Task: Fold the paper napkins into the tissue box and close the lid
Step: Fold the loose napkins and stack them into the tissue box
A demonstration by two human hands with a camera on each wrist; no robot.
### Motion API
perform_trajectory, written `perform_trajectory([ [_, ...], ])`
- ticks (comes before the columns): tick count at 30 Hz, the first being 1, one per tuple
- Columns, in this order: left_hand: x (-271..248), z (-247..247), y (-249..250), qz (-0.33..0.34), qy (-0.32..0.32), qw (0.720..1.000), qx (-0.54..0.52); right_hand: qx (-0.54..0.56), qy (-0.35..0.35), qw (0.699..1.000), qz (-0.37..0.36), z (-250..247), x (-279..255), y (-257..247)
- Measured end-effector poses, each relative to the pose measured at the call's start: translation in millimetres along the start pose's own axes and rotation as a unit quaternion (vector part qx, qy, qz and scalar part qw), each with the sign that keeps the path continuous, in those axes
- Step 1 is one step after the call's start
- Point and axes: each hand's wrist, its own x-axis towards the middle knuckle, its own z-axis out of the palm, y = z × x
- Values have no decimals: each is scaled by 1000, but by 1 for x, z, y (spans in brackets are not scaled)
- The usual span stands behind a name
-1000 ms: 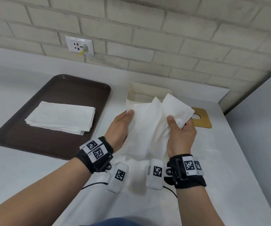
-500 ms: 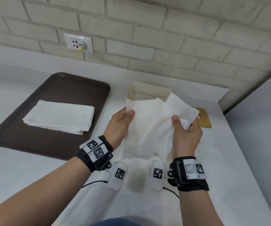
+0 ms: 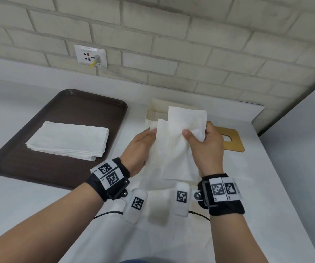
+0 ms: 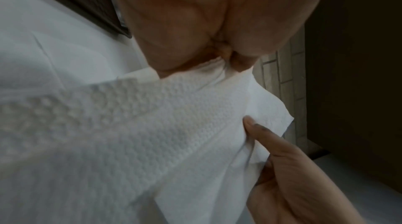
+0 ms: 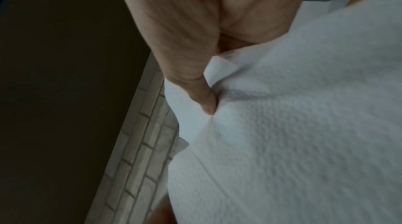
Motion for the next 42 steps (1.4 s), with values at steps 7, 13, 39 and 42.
perform_trajectory([
  [7,-1,-2,-16,34,-1,999,26,-49,10,998,-38,2,-6,4],
  [13,2,0,-12,57,14,998,36,-2,59,997,-43,-26,-20,-13],
  [39,-28,-18,-27,40,29,999,-6,-25,-80,989,119,45,-68,18],
  [42,-28,-23,-25,50,36,998,0,-33,-69,991,111,25,-69,24],
])
